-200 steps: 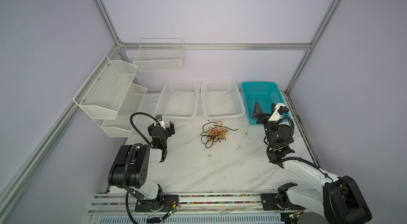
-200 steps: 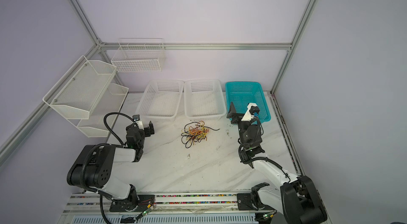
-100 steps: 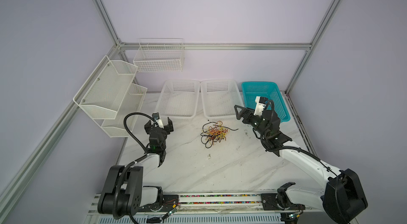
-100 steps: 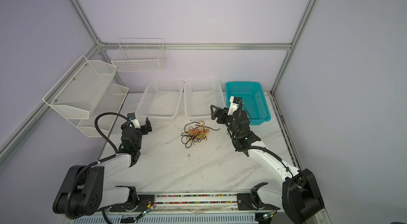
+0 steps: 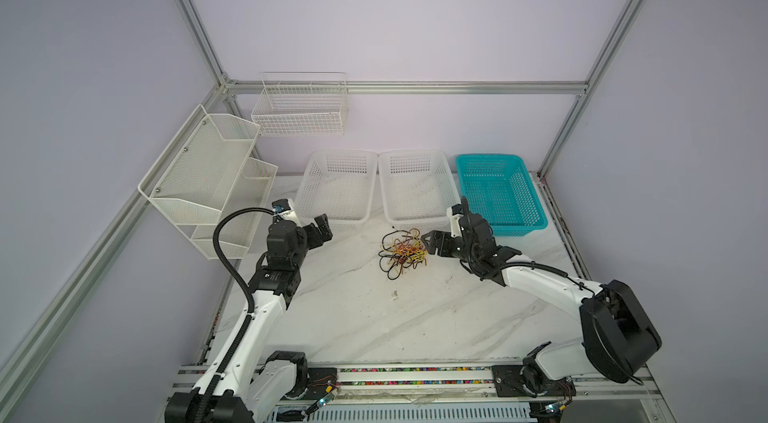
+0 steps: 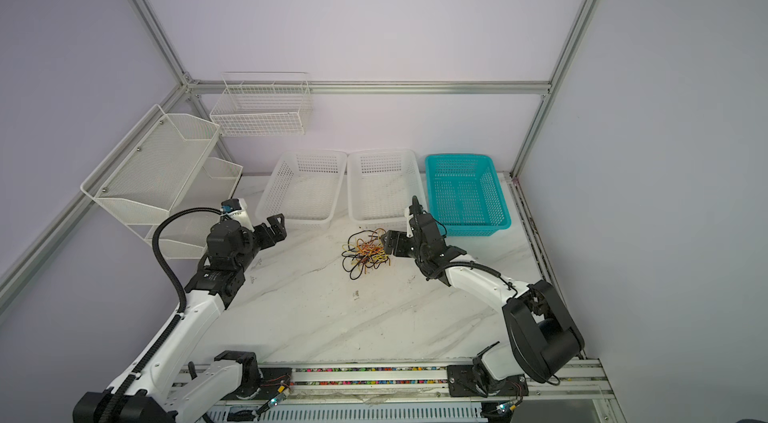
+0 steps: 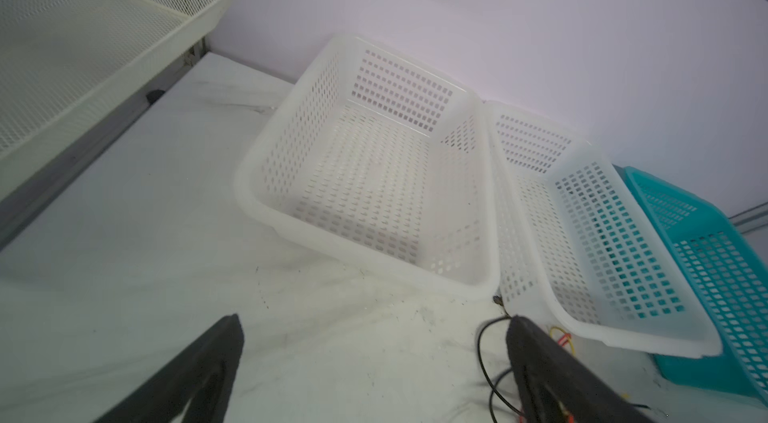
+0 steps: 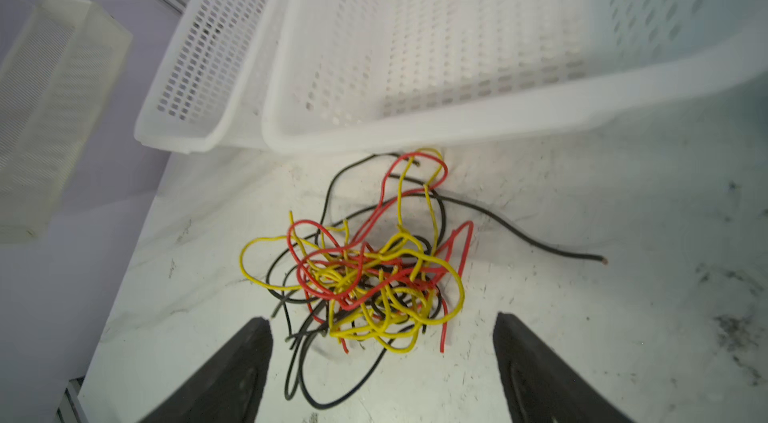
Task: Untangle the cables
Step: 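Move both grippers toward the tangled red, yellow and black wire bundle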
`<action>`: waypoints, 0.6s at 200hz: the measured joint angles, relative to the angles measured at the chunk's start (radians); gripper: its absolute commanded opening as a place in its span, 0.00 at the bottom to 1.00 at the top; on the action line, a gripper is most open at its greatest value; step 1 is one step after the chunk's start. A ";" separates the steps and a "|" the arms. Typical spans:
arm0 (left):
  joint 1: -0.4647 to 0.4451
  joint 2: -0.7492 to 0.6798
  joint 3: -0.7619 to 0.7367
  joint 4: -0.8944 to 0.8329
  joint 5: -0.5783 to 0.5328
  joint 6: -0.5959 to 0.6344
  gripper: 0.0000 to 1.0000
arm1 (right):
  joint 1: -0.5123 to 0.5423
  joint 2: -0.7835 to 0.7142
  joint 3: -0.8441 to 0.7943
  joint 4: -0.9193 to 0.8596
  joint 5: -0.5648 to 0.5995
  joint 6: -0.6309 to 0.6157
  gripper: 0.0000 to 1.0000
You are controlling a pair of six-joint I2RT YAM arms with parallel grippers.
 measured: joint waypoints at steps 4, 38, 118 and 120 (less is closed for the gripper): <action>0.000 -0.015 0.000 -0.023 0.009 -0.019 1.00 | 0.000 0.011 -0.003 0.001 -0.004 0.000 0.83; 0.000 -0.133 -0.050 -0.034 0.098 -0.131 1.00 | 0.009 0.104 -0.025 0.045 -0.050 0.005 0.80; -0.112 -0.078 -0.119 -0.026 0.196 -0.294 1.00 | 0.011 0.253 -0.029 0.274 -0.106 0.097 0.67; -0.119 -0.076 -0.121 -0.024 0.195 -0.299 1.00 | 0.011 0.256 -0.029 0.283 -0.107 0.104 0.67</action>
